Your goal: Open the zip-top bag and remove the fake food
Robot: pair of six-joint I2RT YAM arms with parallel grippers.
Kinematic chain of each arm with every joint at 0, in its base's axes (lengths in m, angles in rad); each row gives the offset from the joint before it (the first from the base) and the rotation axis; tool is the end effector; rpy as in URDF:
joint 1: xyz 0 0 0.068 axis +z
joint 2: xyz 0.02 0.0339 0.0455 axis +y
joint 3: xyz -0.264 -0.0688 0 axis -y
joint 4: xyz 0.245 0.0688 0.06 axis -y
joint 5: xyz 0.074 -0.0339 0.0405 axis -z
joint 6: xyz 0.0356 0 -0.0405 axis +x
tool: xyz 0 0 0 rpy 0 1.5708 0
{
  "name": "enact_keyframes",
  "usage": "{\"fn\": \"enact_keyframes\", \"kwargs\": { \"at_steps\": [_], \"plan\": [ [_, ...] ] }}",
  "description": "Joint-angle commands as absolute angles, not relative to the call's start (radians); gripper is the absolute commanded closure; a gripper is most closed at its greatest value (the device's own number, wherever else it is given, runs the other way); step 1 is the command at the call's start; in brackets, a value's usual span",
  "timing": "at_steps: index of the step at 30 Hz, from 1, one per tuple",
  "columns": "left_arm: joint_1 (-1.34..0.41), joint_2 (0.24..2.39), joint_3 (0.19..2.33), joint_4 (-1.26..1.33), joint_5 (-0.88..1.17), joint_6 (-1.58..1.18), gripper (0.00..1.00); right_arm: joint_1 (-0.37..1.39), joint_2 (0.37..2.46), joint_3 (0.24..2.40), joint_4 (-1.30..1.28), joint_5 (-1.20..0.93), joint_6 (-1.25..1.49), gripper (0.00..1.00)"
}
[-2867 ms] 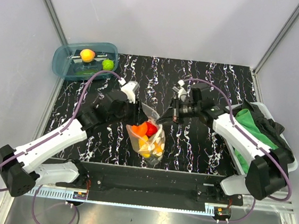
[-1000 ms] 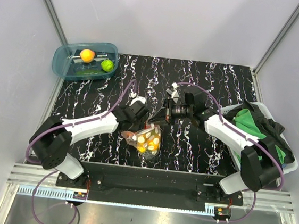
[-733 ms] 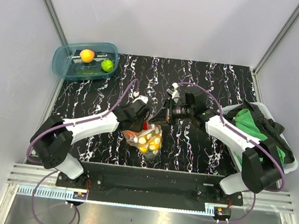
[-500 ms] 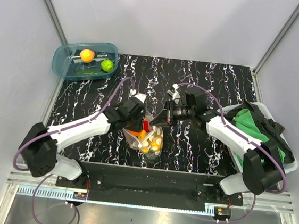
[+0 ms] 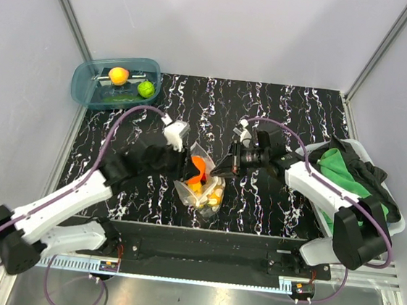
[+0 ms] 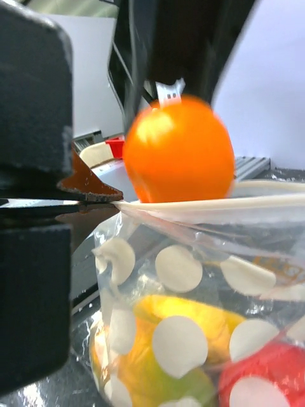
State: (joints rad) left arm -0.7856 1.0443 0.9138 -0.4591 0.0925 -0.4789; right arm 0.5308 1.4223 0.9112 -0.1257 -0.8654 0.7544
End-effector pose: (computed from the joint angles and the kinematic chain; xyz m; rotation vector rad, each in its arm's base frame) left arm 0.1596 -0.1643 0.3085 0.4033 2.2409 -0.8035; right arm 0.2468 0.1763 0.2494 -0.2868 2.4396 1.6075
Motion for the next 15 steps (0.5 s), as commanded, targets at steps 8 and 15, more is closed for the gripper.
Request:
{"fn": "enact_keyframes", "kwargs": {
  "at_steps": [8, 15],
  "plan": [
    [-0.784, 0.813, 0.888, -0.219, 0.089, -0.454, 1.00, 0.509, 1.358, 0.850, -0.155, -0.824, 0.693, 1.00],
    [-0.709, 1.012, 1.112, -0.305, -0.311, -0.388, 1.00, 0.508, 1.348, 0.827, -0.163, -0.834, 0.680, 1.00]
  ]
}}
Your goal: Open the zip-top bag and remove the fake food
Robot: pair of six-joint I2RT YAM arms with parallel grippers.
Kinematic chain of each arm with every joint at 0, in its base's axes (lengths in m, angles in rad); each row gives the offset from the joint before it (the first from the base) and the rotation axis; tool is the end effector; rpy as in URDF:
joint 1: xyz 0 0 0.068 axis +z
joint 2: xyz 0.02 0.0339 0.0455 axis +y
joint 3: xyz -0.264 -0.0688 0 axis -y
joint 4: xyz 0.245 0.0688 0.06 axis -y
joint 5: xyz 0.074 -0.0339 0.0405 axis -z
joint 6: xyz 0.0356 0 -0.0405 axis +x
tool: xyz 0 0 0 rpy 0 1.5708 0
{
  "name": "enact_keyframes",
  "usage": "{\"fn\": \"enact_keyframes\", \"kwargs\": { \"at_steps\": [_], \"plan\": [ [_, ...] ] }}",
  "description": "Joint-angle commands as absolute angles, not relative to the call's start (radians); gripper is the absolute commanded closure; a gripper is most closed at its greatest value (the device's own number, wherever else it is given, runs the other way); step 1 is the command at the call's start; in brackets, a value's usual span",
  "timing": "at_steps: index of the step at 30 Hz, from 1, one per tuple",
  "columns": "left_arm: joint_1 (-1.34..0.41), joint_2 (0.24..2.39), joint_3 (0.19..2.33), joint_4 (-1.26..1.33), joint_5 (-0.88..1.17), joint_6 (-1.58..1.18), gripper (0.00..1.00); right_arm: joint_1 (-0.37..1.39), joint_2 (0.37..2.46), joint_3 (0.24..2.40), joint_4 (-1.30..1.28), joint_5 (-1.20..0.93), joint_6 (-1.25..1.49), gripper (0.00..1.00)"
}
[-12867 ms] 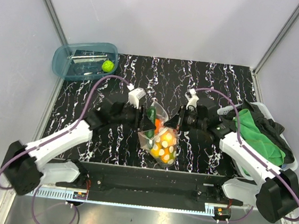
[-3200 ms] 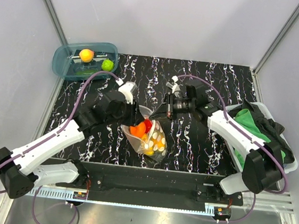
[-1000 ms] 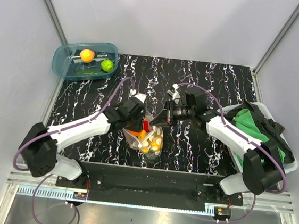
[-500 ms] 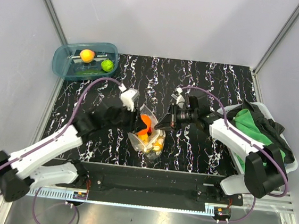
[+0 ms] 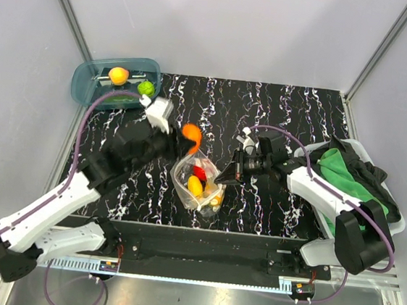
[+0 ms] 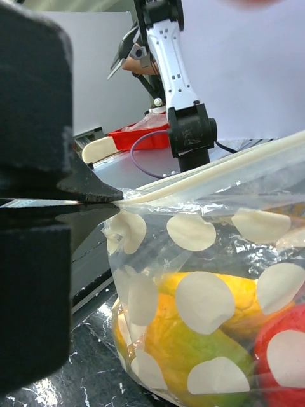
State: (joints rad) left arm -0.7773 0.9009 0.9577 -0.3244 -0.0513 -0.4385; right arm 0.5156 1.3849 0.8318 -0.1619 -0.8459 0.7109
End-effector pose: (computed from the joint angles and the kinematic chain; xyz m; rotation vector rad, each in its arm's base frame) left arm 0.1459 -0.1410 0.3653 0.2858 1.8934 -0.7937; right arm 0.2347 0.1637 0.2313 -0.2628 2.4979 1.5515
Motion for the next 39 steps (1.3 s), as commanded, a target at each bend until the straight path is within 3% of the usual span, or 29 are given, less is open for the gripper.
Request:
{"fn": "enact_keyframes", "kwargs": {
  "at_steps": [1, 8, 12, 16, 21, 23, 24, 26, 27, 30, 34, 39],
  "plan": [
    [-0.668, 1.044, 1.130, -0.305, -0.298, -0.396, 1.00, 0.508, 1.344, 0.828, -0.170, -0.834, 0.677, 1.00],
    [-0.232, 1.313, 1.232, -0.157, -0.094, -0.570, 1.00, 0.508, 1.331, 0.847, -0.235, -0.834, 0.623, 1.00],
    [-0.095, 1.504, 1.328, 0.033, 0.015, -0.574, 1.00, 0.508, 1.330, 0.870, -0.271, -0.834, 0.571, 1.00],
    [-0.002, 1.782, 1.512, 0.031, 0.066, -0.672, 1.00, 0.506, 1.327, 0.902, -0.330, -0.834, 0.532, 1.00],
    [0.127, 1.966, 1.634, 0.080, 0.106, -0.889, 1.00, 0.497, 1.304, 0.911, -0.377, -0.830, 0.499, 1.00],
    [0.158, 2.023, 1.655, 0.094, 0.115, -0.943, 0.91, 0.480, 1.296, 0.911, -0.388, -0.834, 0.489, 1.00],
    [0.167, 2.040, 1.681, 0.087, 0.130, -0.980, 0.71, 0.474, 1.295, 0.913, -0.399, -0.836, 0.485, 1.00],
    [0.184, 2.074, 1.706, 0.080, 0.143, -1.005, 0.55, 0.468, 1.295, 0.922, -0.408, -0.838, 0.473, 1.00],
    [0.187, 2.082, 1.732, 0.075, 0.156, -1.020, 0.37, 0.463, 1.299, 0.923, -0.413, -0.838, 0.469, 1.00],
    [0.187, 2.074, 1.738, 0.110, 0.186, -0.996, 0.13, 0.463, 1.318, 0.920, -0.408, -0.842, 0.463, 1.00],
    [0.189, 2.026, 1.706, 0.130, 0.219, -0.976, 0.11, 0.463, 1.338, 0.936, -0.399, -0.856, 0.466, 1.00],
    [0.158, 1.903, 1.631, 0.114, 0.360, -0.937, 0.25, 0.463, 1.359, 0.963, -0.391, -0.864, 0.472, 1.00]
  ]
}}
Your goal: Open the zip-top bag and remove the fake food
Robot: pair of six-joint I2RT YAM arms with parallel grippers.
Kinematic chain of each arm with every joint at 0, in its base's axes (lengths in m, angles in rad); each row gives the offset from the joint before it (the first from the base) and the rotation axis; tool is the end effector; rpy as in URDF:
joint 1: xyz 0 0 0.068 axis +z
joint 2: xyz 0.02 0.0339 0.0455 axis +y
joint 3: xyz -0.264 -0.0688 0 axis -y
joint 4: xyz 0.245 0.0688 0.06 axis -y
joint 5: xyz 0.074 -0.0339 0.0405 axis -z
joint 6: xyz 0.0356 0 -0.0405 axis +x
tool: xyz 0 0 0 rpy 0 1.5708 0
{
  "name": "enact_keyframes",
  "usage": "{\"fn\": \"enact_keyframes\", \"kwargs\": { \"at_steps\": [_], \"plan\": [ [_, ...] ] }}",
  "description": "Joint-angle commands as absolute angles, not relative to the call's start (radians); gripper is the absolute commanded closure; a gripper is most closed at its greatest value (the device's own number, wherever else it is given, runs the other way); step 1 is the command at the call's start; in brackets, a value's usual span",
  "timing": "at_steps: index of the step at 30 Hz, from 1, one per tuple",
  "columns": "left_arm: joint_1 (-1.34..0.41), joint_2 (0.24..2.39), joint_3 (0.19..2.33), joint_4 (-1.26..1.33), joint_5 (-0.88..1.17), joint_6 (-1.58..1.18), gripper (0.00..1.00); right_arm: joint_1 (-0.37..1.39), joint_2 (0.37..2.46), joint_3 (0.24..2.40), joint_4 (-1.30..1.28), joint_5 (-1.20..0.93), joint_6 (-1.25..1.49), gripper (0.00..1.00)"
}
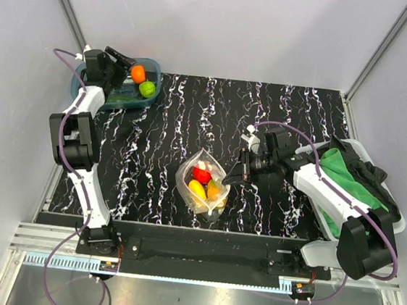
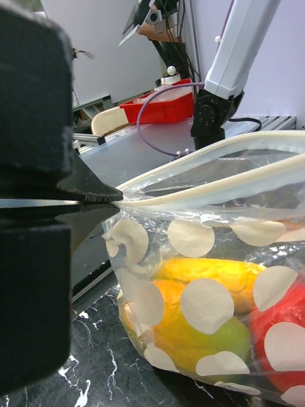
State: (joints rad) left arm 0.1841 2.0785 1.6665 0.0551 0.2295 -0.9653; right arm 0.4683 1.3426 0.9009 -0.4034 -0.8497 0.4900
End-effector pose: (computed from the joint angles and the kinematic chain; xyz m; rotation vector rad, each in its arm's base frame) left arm 0.4917 0.0833 0.2631 -0.9450 1.7513 -0.7359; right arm 0.2308 0.1467 0.2472 -0.4029 2.5089 1.4437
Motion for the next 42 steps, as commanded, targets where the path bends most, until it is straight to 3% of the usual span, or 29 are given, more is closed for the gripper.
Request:
{"fn": "enact_keyframes", "kwargs": {
  "at_steps": [1, 5, 7, 11, 17, 25, 33, 42],
  "plan": [
    [0.149, 1.867, 1.596, 0.120, 0.371, -0.933, 0.28, 0.463, 1.367, 0.979, -0.390, -0.865, 0.474, 1.00],
    [0.078, 1.628, 1.297, 0.121, 0.371, -0.867, 0.39, 0.463, 1.391, 1.006, -0.390, -0.870, 0.479, 1.00],
    [0.005, 1.466, 1.218, 0.022, 0.318, -0.809, 0.40, 0.463, 1.411, 1.018, -0.388, -0.876, 0.488, 1.00],
    [-0.230, 1.236, 1.073, -0.127, 0.172, -0.660, 0.41, 0.463, 1.436, 1.034, -0.370, -0.879, 0.528, 1.00],
    [-0.590, 0.994, 0.859, -0.235, 0.003, -0.707, 0.56, 0.463, 1.445, 1.060, -0.341, -0.890, 0.600, 1.00],
    [-0.804, 1.090, 0.900, -0.350, -0.058, -0.721, 0.56, 0.468, 1.437, 1.043, -0.330, -0.851, 0.658, 1.00],
    [-0.825, 1.290, 1.020, -0.391, -0.017, -0.753, 0.58, 0.508, 1.385, 1.005, -0.267, -0.804, 0.738, 1.00],
    [-0.825, 1.423, 1.000, -0.423, -0.011, -0.764, 0.61, 0.526, 1.361, 1.011, -0.264, -0.779, 0.746, 1.00]
  ]
}}
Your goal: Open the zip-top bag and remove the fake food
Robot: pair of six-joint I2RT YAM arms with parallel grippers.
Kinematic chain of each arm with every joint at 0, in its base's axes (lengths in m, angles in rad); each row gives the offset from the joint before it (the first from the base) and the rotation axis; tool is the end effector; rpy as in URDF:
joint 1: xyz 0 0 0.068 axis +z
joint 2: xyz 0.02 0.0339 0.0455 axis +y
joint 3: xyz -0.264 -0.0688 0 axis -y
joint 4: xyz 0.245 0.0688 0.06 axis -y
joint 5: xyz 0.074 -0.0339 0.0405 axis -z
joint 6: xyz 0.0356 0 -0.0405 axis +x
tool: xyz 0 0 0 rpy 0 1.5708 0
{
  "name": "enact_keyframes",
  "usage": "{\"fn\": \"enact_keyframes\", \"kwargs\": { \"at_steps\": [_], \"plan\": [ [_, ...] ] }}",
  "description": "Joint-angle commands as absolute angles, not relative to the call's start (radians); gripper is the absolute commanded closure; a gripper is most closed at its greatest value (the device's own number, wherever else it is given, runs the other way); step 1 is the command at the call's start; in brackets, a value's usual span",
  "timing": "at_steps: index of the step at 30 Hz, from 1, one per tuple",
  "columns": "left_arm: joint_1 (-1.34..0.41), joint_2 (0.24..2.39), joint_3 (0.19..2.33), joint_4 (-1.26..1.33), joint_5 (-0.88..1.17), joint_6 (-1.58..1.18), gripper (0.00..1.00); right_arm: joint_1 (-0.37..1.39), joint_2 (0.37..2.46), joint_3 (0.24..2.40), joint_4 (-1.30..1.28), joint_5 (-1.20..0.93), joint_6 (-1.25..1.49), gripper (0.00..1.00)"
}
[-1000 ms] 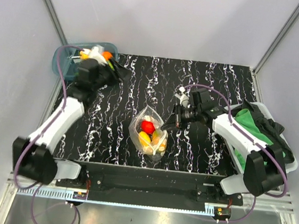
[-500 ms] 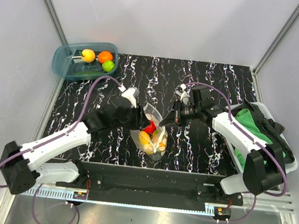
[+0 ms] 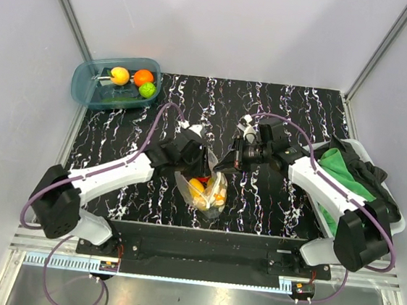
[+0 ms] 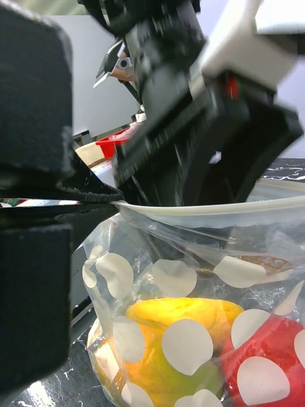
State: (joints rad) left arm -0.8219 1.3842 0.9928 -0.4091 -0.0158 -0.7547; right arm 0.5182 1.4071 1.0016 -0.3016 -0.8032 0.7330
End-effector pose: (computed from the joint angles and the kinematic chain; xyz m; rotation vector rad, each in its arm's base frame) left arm 0.2024 -0.2169 0.2563 0.0759 2.4962 -0.7040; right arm 0.2486 0.1713 0.2683 -0.2154 2.5023 1.5137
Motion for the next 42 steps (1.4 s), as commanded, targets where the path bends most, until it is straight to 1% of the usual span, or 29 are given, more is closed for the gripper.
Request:
{"fn": "enact_keyframes", "kwargs": {
  "at_steps": [1, 6, 9, 10, 14, 19, 23, 24, 27, 30, 31, 33, 34, 35, 38, 42],
  "plan": [
    [-0.824, 1.428, 0.990, -0.425, -0.011, -0.770, 0.62, 0.526, 1.356, 1.009, -0.264, -0.778, 0.747, 1.00],
    [-0.825, 1.407, 0.924, -0.426, -0.008, -0.784, 0.65, 0.526, 1.344, 0.997, -0.261, -0.778, 0.746, 1.00],
    [-0.827, 1.404, 0.891, -0.428, -0.012, -0.781, 0.56, 0.526, 1.333, 0.983, -0.259, -0.778, 0.747, 1.00],
    [-0.827, 1.405, 0.887, -0.429, -0.024, -0.784, 0.49, 0.526, 1.327, 0.979, -0.256, -0.778, 0.747, 1.00],
    [-0.828, 1.448, 0.897, -0.414, -0.026, -0.787, 0.41, 0.526, 1.312, 0.948, -0.247, -0.778, 0.752, 1.00],
    [-0.830, 1.522, 0.939, -0.405, -0.035, -0.779, 0.36, 0.526, 1.304, 0.933, -0.242, -0.785, 0.755, 1.00],
    [-0.838, 1.577, 0.946, -0.402, -0.052, -0.781, 0.35, 0.526, 1.286, 0.919, -0.242, -0.785, 0.753, 1.00],
    [-0.838, 1.585, 0.934, -0.400, -0.066, -0.794, 0.32, 0.526, 1.279, 0.917, -0.244, -0.785, 0.755, 1.00],
    [-0.838, 1.635, 0.940, -0.399, -0.098, -0.787, 0.33, 0.526, 1.269, 0.910, -0.245, -0.790, 0.752, 1.00],
    [-0.841, 1.672, 0.959, -0.403, -0.107, -0.767, 0.39, 0.526, 1.262, 0.904, -0.253, -0.792, 0.744, 1.00],
    [-0.841, 1.674, 0.960, -0.400, -0.110, -0.762, 0.51, 0.526, 1.256, 0.900, -0.253, -0.790, 0.741, 1.00],
    [-0.845, 1.642, 0.953, -0.391, -0.130, -0.737, 0.66, 0.526, 1.255, 0.896, -0.258, -0.788, 0.735, 1.00],
    [-0.854, 1.622, 0.950, -0.393, -0.139, -0.729, 0.76, 0.525, 1.250, 0.896, -0.262, -0.788, 0.730, 1.00],
    [-0.859, 1.594, 0.936, -0.390, -0.147, -0.724, 0.80, 0.526, 1.249, 0.893, -0.264, -0.785, 0.723, 1.00],
    [-0.888, 1.477, 0.919, -0.385, -0.163, -0.690, 0.87, 0.525, 1.243, 0.888, -0.276, -0.775, 0.710, 1.00],
    [-0.926, 1.375, 0.907, -0.373, -0.095, -0.641, 0.93, 0.520, 1.246, 0.897, -0.279, -0.765, 0.695, 1.00]
  ]
}}
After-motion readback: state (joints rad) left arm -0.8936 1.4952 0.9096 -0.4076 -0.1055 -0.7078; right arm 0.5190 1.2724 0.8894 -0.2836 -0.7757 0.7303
